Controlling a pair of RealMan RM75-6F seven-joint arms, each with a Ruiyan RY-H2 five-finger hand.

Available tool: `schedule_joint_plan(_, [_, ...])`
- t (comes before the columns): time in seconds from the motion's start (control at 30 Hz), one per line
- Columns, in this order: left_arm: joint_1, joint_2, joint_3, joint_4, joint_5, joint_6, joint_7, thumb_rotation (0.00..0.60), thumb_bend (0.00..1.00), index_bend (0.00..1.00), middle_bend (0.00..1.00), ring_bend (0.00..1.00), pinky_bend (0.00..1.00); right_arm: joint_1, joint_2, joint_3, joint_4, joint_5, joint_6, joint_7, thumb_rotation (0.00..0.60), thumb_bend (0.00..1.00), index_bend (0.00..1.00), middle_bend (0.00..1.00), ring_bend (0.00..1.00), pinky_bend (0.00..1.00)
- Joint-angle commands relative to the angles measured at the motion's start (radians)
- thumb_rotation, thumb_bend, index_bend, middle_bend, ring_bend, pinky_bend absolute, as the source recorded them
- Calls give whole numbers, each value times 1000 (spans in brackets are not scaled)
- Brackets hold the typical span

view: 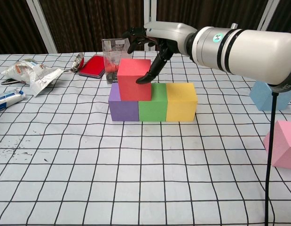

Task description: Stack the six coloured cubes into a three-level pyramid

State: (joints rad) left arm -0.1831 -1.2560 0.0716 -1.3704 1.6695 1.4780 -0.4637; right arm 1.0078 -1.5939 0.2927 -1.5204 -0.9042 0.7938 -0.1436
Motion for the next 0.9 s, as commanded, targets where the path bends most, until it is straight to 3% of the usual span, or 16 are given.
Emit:
schedule_joint_plan(0.03, [0, 1, -1, 0, 0, 1, 2, 600, 0, 116, 179, 12, 63, -29, 62, 5, -74, -31, 30, 9, 600, 102, 0, 120, 0, 0])
schedule_joint_plan(0.27, [-1, 5, -18, -1, -15, 9, 14, 600, 0, 116, 179, 12, 62, -152, 285, -43, -306, -84, 134, -15, 600, 73, 0, 104, 0, 0])
schedule_joint_plan(0.5, [-8, 6, -41, -14, -25, 16, 50, 600, 0, 116, 179, 12, 63, -339, 503, -211, -438, -184, 258, -81, 600, 2, 0, 103, 0, 0])
schedule_joint_plan(0.7, [-10, -8, -38, -20, -29, 2, 74, 600, 0, 116, 179, 12, 63, -520, 515, -338, -433, -333, 404, -19, 600, 0, 0, 108, 0, 0])
schedule_joint_plan(0.9, [-13, -14, -29, -29, -24, -13, 79, 600, 0, 116, 179, 12, 63, -667, 464, -417, -345, -445, 533, 23, 600, 0, 0, 108, 0, 0])
